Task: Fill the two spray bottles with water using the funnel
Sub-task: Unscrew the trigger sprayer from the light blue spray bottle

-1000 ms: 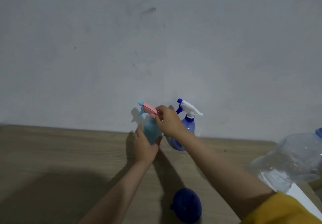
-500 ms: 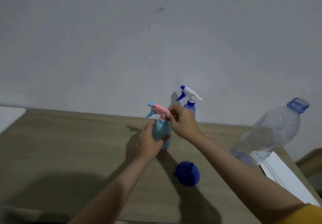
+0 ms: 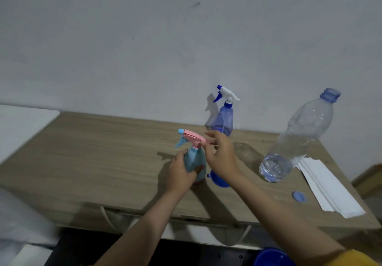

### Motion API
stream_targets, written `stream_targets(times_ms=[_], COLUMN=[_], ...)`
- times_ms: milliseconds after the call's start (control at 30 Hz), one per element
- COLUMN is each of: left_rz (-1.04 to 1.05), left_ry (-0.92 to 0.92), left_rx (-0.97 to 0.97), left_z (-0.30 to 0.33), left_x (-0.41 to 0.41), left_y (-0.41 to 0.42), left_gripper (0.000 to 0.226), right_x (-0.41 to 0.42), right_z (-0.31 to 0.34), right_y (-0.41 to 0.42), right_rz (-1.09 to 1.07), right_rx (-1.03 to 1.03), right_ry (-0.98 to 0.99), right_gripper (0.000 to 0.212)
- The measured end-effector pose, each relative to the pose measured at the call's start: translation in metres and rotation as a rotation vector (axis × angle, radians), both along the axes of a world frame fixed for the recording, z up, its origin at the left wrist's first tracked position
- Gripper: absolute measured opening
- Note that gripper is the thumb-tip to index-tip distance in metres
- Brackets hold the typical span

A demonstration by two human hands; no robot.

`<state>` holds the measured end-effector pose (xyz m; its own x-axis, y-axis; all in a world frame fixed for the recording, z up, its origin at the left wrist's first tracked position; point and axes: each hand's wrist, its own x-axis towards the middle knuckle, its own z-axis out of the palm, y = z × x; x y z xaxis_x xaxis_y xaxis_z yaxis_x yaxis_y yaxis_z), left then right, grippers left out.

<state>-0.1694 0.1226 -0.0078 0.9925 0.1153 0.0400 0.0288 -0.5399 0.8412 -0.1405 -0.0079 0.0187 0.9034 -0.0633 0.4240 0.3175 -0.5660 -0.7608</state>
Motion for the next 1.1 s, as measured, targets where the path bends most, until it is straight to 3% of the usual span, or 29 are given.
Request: stream_targets(times_ms=[167, 400, 600, 833, 1100], left_rz=[0.020, 0.010, -0.020, -0.053, -0.042], left_ry=[0.008, -0.009, -0.018, -0.001, -0.094], left_rx=[0.054, 0.123, 0.088, 0.075, 0.051], left_z=[0.001, -0.002, -0.004, -0.003, -0.016], left_x=[-0.002, -0.003, 0.003, 0.013, 0.016], left_y=[-0.001, 0.000, 0.007, 0.011, 0.011], left_gripper=[0.048, 0.046, 0.055, 0.062, 0.057], right_x=[-0.023, -0.015, -0.002, 0.008, 0.018], right_z=[-0.018, -0.021, -0.021, -0.021, -0.012], right_y=[0.013, 0.031, 0.040, 0.028, 0.003], right_rz=[-0.125, -0.127, -0.165, -0.033, 0.236], right_rx=[0.046, -0.019, 0.085, 0.112, 0.232], right_ry=[-0.150, -0.108, -0.093, -0.120, 0.172], right_gripper=[0.008, 0.020, 0.026, 0.028, 0.025])
